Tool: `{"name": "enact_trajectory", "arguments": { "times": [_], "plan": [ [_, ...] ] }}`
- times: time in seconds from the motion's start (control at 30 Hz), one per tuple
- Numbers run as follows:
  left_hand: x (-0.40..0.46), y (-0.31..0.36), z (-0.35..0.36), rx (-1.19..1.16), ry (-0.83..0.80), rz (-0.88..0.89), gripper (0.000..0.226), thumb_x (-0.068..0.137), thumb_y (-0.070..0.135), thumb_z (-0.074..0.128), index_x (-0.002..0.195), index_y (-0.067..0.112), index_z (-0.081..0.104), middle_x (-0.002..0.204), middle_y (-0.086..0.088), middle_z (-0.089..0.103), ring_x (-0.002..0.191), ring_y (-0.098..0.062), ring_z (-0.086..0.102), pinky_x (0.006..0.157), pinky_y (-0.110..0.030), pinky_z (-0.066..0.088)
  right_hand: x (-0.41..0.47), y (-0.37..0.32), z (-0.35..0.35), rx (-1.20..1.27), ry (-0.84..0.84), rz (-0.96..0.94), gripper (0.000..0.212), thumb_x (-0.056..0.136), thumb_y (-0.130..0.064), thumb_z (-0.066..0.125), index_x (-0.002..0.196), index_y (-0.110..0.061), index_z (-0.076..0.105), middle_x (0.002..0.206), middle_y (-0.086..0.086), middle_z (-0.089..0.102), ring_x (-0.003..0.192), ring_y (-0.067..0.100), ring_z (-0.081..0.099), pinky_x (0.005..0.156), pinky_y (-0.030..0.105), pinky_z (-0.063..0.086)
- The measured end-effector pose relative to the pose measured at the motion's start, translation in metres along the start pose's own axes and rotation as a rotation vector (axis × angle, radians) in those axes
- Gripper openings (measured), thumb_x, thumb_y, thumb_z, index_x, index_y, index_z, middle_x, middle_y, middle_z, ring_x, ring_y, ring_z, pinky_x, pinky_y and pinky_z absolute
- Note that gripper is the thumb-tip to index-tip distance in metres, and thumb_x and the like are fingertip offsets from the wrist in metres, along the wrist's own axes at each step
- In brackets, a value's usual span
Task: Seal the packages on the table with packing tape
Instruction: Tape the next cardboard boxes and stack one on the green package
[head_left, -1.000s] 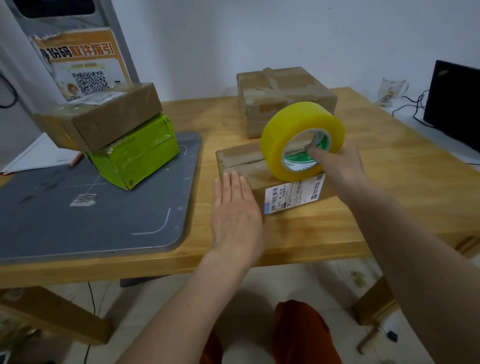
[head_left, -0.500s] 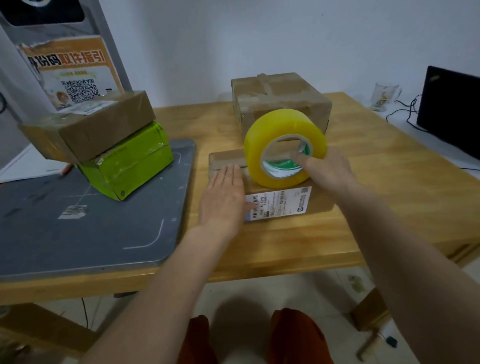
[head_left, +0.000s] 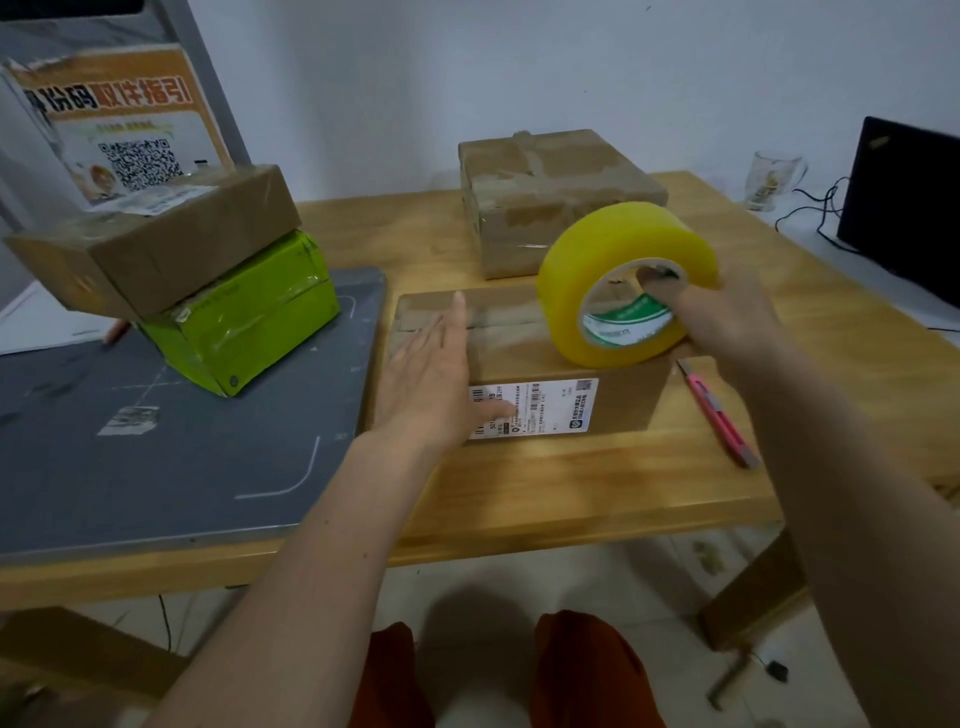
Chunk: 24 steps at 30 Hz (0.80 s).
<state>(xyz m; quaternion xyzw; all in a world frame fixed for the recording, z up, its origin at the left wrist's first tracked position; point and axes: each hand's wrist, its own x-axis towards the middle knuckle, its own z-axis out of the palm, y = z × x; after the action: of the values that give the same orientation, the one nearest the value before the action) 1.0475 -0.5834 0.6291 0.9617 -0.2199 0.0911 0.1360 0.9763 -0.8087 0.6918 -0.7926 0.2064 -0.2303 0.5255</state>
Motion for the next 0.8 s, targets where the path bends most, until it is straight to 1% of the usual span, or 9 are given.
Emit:
{"name": "enact_trajectory", "arguments": {
  "times": [0.1, 0.17, 0.3, 0.37, 0.47, 0.53, 0.6, 0.73, 0.8],
  "plan": [
    [0.002, 0.002, 0.000, 0.037, -0.011, 0.007, 0.130, 0.067, 0.070, 0.071, 0.155, 0.023, -0.013, 0.164, 0.001, 0.013, 0.150, -0.017, 0.013, 0.119, -0.034, 0.011, -0.004, 0.009, 0.008, 0.046, 0.086, 0.044, 0.034, 0.071, -0.046, 0.072, 0.093, -0.020, 0.074, 0.091, 0.008, 0.073, 0.091, 0.029, 0.068, 0.084, 0.054, 0.055],
    [0.004, 0.006, 0.000, 0.084, -0.037, 0.010, 0.130, 0.068, 0.072, 0.069, 0.155, 0.020, -0.011, 0.164, -0.001, 0.009, 0.151, -0.018, 0.009, 0.120, -0.034, 0.008, -0.007, 0.017, 0.016, 0.111, 0.107, 0.115, 0.042, 0.068, -0.047, 0.079, 0.100, -0.020, 0.072, 0.098, 0.005, 0.072, 0.097, 0.027, 0.067, 0.088, 0.052, 0.054],
    [0.013, 0.029, 0.002, 0.082, -0.090, 0.031, 0.134, 0.064, 0.073, 0.072, 0.155, 0.017, -0.010, 0.165, -0.003, 0.005, 0.151, -0.020, 0.003, 0.120, -0.035, 0.006, -0.004, 0.026, 0.021, 0.068, 0.073, 0.126, 0.020, 0.073, -0.040, 0.080, 0.078, -0.027, 0.066, 0.093, 0.001, 0.070, 0.093, 0.026, 0.065, 0.089, 0.051, 0.053],
    [0.015, 0.038, 0.005, 0.051, -0.069, 0.058, 0.132, 0.066, 0.070, 0.073, 0.156, 0.017, -0.007, 0.164, -0.001, 0.010, 0.151, -0.017, 0.007, 0.119, -0.035, 0.012, -0.001, 0.026, 0.018, 0.004, 0.103, 0.108, 0.024, 0.076, -0.044, 0.076, 0.069, -0.028, 0.060, 0.080, -0.006, 0.064, 0.084, 0.024, 0.062, 0.086, 0.048, 0.053],
    [0.015, 0.039, 0.007, 0.050, -0.027, 0.071, 0.127, 0.066, 0.068, 0.074, 0.156, 0.022, -0.003, 0.163, 0.001, 0.014, 0.150, -0.015, 0.010, 0.118, -0.034, 0.015, 0.005, 0.019, 0.008, -0.043, 0.074, 0.069, 0.020, 0.079, -0.042, 0.071, 0.077, -0.023, 0.066, 0.083, 0.000, 0.069, 0.087, 0.028, 0.065, 0.082, 0.048, 0.055],
    [0.014, 0.036, 0.007, 0.045, -0.035, 0.071, 0.127, 0.066, 0.068, 0.074, 0.156, 0.024, -0.004, 0.164, 0.002, 0.013, 0.150, -0.015, 0.010, 0.118, -0.035, 0.015, 0.011, 0.017, -0.004, 0.016, 0.054, 0.024, 0.009, 0.082, -0.028, 0.071, 0.079, -0.020, 0.069, 0.089, 0.009, 0.072, 0.086, 0.033, 0.069, 0.075, 0.052, 0.058],
    [0.013, 0.036, 0.007, 0.031, -0.044, 0.063, 0.127, 0.066, 0.068, 0.074, 0.156, 0.027, -0.005, 0.164, 0.003, 0.012, 0.150, -0.015, 0.010, 0.118, -0.035, 0.014, 0.016, 0.018, -0.022, 0.081, 0.091, -0.001, 0.007, 0.084, -0.018, 0.070, 0.077, -0.019, 0.070, 0.085, 0.009, 0.071, 0.086, 0.037, 0.069, 0.072, 0.053, 0.059],
    [0.012, 0.037, 0.008, 0.024, -0.050, 0.041, 0.127, 0.065, 0.068, 0.074, 0.155, 0.029, -0.006, 0.164, 0.003, 0.011, 0.150, -0.016, 0.011, 0.118, -0.037, 0.014, 0.015, 0.026, -0.035, 0.204, 0.180, 0.005, 0.016, 0.082, -0.026, 0.073, 0.067, -0.028, 0.068, 0.081, 0.014, 0.067, 0.091, 0.039, 0.067, 0.074, 0.058, 0.057],
    [0.012, 0.038, 0.008, 0.032, -0.056, 0.033, 0.127, 0.065, 0.068, 0.074, 0.156, 0.028, -0.005, 0.164, 0.003, 0.010, 0.150, -0.017, 0.010, 0.118, -0.037, 0.013, 0.014, 0.034, -0.027, 0.357, 0.192, 0.118, 0.006, 0.082, -0.028, 0.076, 0.083, -0.025, 0.070, 0.090, 0.007, 0.069, 0.094, 0.037, 0.068, 0.077, 0.052, 0.058]
  ]
}}
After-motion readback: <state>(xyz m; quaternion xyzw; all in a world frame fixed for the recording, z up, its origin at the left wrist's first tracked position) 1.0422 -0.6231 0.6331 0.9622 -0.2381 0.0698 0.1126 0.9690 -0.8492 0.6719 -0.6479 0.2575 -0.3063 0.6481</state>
